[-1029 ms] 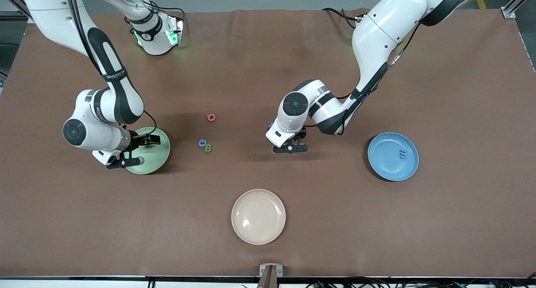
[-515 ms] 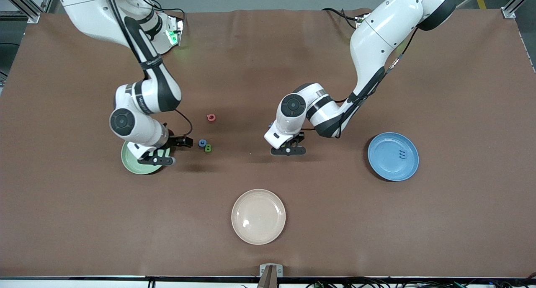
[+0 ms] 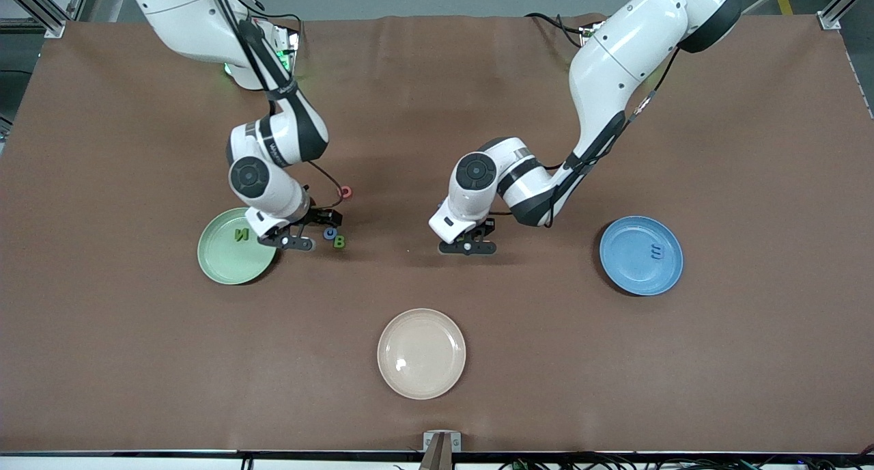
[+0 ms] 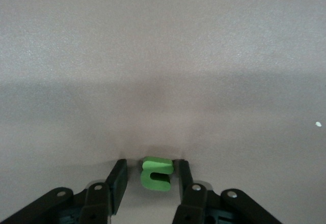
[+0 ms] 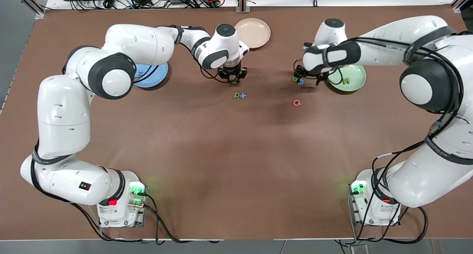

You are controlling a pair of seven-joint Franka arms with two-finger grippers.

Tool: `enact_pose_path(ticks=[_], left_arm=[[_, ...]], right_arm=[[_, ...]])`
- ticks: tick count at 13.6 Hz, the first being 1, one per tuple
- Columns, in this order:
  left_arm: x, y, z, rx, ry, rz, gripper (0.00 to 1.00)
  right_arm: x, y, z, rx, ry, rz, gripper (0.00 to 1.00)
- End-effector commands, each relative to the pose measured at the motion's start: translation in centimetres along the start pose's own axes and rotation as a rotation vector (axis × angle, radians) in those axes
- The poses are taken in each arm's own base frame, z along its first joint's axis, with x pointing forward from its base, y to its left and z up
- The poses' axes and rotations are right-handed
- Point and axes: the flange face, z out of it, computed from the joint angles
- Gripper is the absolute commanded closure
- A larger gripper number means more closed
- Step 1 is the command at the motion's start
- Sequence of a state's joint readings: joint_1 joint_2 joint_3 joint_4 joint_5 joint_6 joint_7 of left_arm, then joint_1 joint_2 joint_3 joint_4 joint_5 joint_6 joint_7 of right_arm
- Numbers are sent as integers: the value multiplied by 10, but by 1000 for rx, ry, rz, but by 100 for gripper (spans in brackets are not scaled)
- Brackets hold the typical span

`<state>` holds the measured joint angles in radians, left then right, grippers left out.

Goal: Sort upper and lower case letters into plates
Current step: 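Grasp the green c with the left gripper while the right gripper reaches the pink q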

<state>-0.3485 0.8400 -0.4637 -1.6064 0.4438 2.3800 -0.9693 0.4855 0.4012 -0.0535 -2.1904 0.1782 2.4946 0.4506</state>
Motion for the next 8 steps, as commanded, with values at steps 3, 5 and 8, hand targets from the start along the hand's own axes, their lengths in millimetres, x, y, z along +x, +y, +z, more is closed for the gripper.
enact_pose_path(ticks=[3, 5, 8], left_arm=[[3, 4, 3, 4, 23, 11, 65], [3, 3, 3, 6, 24, 13, 66], [4, 3, 0, 5, 26, 0, 79]], right_arm=[[-43, -23, 1, 2, 16, 65, 0], [-58, -24, 8, 7, 38, 42, 0], [-73, -14, 23, 3, 68, -118, 0]])
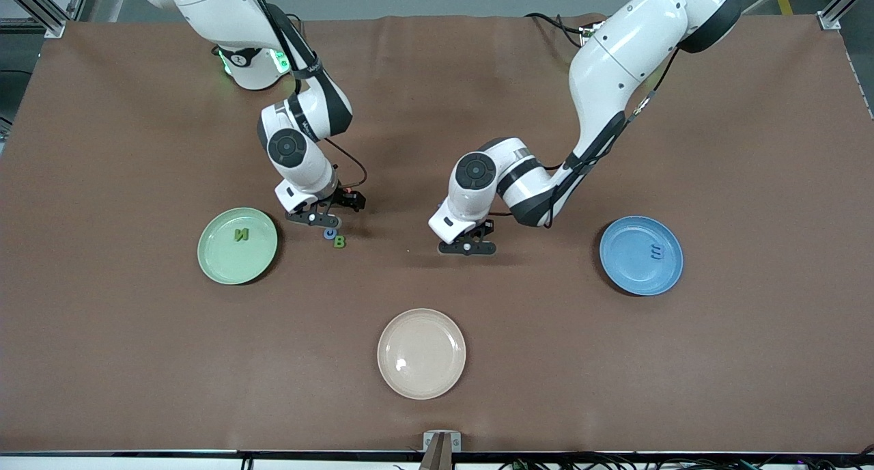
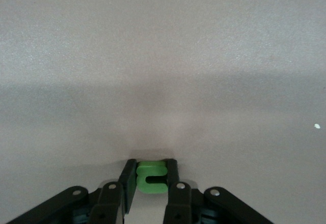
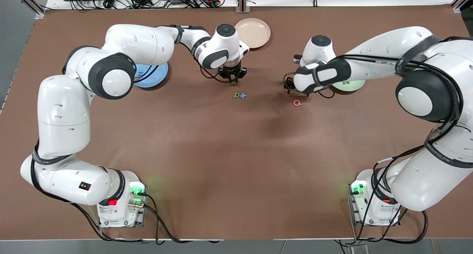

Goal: Sort upper and lower case letters into plates
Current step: 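Grasp the green c with the left gripper while the right gripper reaches the pink q, then carry the green c onto the blue plate while the right gripper lifts the pink q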

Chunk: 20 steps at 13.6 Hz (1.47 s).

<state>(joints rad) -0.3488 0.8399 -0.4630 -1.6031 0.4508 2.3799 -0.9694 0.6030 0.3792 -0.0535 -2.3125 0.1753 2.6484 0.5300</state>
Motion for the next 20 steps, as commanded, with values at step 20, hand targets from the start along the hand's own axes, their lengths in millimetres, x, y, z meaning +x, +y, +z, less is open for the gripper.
enact_pose_path(ticks=[20], left_arm=[[23, -304, -117, 130, -71, 68, 89]], right_arm=[[-52, 0, 0, -15, 9, -360, 16]])
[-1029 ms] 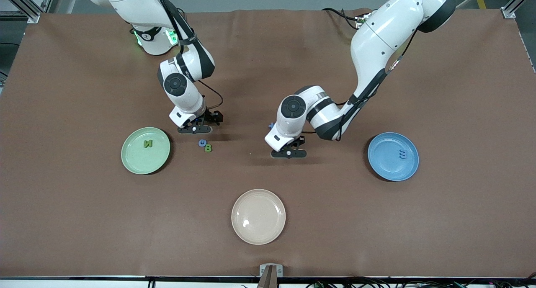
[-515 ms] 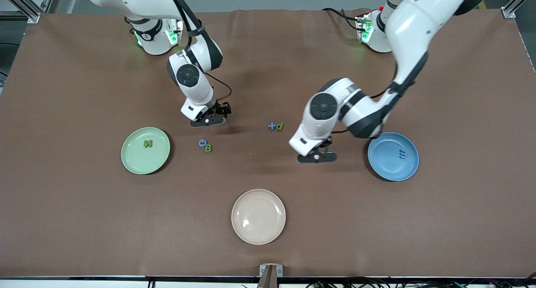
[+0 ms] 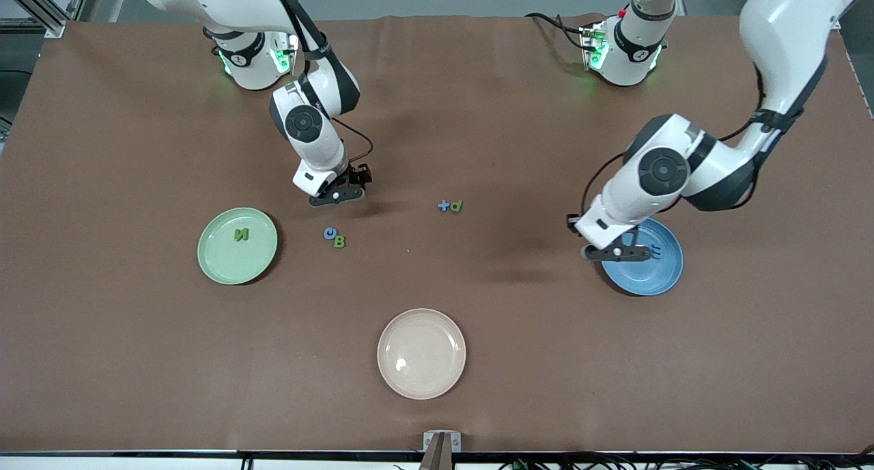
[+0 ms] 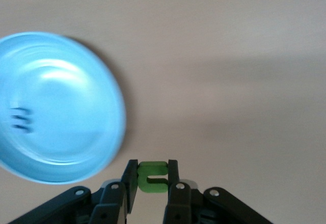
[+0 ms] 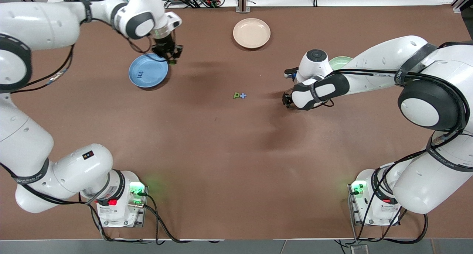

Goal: Sort upper and lower case letters into plates
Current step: 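Carry the green c onto the blue plate while the right gripper lifts the pink q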

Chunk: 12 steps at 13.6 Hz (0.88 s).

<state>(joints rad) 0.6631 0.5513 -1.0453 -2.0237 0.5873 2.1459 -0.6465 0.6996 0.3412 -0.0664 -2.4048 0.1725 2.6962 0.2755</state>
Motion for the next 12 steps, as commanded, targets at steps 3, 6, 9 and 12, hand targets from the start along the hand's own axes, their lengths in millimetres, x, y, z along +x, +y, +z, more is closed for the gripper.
enact_pose_path(ticks=[3, 6, 9, 12], left_arm=[[-17, -52, 32, 73, 26, 70, 89], [-20, -80, 53, 65, 45, 86, 89], [-21, -101, 72, 62, 43, 100, 89], [-21, -117, 89, 79, 40, 103, 89]], right_arm=[[-5, 16, -10, 1, 12, -42, 27], [4, 39, -11, 4, 16, -53, 44], [6, 46, -13, 6, 14, -39, 76], [8, 51, -13, 6, 7, -13, 100]])
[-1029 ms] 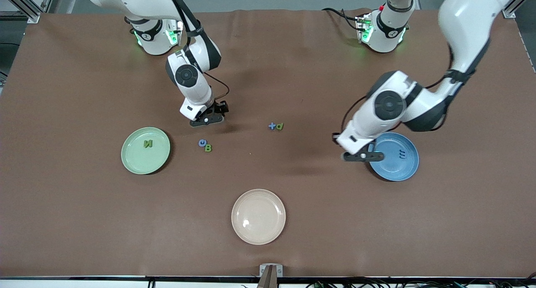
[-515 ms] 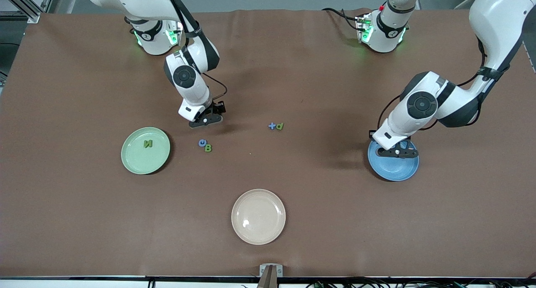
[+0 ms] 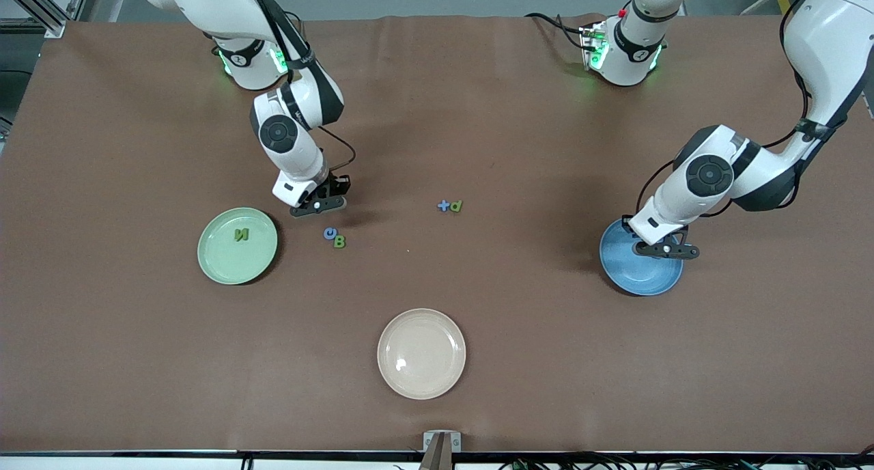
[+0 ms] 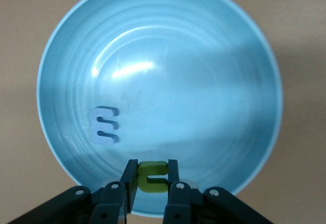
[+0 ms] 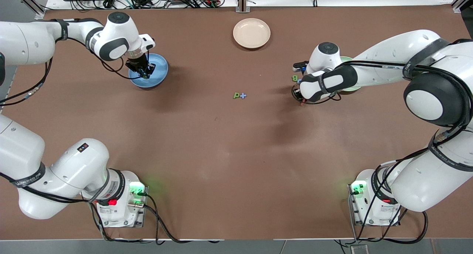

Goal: Sort upper and lower case letters into plates
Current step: 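Carry the green c onto the blue plate while the right gripper lifts the pink q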

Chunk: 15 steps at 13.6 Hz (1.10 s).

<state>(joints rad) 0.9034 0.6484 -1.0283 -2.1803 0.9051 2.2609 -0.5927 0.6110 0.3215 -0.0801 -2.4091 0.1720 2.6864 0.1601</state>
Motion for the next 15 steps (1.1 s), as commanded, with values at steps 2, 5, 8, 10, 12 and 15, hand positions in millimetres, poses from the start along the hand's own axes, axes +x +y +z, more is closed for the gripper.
enact_pose_path(ticks=[2, 5, 8, 10, 12, 15], left_arm=[[-3, -16, 14, 14, 10, 20, 89], [-3, -21, 21, 5, 18, 23, 89], [-5, -23, 26, 11, 17, 32, 87], [-4, -23, 26, 9, 21, 31, 68], [-3, -22, 23, 11, 26, 31, 2], [3, 3, -2, 1, 60, 39, 0]], right_arm=[[-7, 9, -7, 3, 3, 13, 100], [3, 17, -13, 10, 19, 21, 100], [25, 15, -32, 17, 6, 17, 100], [50, 24, -55, 18, -27, -7, 100], [71, 51, -76, -35, -29, -66, 100], [82, 101, -86, -201, -26, -156, 100]])
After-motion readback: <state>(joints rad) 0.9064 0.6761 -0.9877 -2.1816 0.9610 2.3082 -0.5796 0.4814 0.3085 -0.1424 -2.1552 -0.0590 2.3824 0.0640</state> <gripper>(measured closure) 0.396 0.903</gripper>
